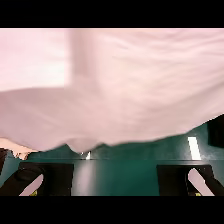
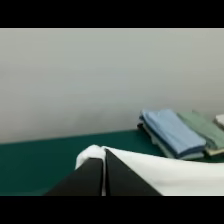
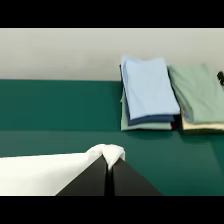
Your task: Fold the shirts.
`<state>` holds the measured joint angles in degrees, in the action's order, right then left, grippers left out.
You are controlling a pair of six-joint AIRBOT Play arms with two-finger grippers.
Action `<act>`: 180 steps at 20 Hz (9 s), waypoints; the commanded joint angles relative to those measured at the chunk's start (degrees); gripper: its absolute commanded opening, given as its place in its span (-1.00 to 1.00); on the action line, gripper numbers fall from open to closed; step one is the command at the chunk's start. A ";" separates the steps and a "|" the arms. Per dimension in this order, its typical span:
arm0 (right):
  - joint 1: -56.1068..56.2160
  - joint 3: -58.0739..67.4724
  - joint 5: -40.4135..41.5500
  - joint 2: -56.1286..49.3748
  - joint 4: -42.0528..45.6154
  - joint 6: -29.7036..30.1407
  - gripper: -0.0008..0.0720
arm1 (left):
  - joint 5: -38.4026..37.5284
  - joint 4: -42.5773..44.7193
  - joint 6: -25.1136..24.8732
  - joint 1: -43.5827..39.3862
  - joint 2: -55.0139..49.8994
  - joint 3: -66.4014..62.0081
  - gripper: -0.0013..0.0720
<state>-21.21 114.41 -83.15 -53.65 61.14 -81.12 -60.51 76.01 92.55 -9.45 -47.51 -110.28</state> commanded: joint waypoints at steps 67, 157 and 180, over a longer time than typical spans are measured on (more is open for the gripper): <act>13.40 -32.68 -2.19 -15.17 4.55 -0.83 0.08 | -2.80 -23.87 -7.48 7.41 0.66 90.55 0.39; 9.86 -29.46 -0.87 -35.36 -16.26 14.16 -0.94 | 12.83 -23.43 -6.82 -18.71 -55.41 21.16 -0.91; 48.85 -11.26 14.25 -31.95 -27.28 9.79 -0.93 | 4.52 -16.22 -5.55 -8.44 -49.99 13.14 -0.91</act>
<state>23.64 102.98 -72.23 -83.99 37.43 -71.55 -53.45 54.00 87.05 -24.03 -103.77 -96.25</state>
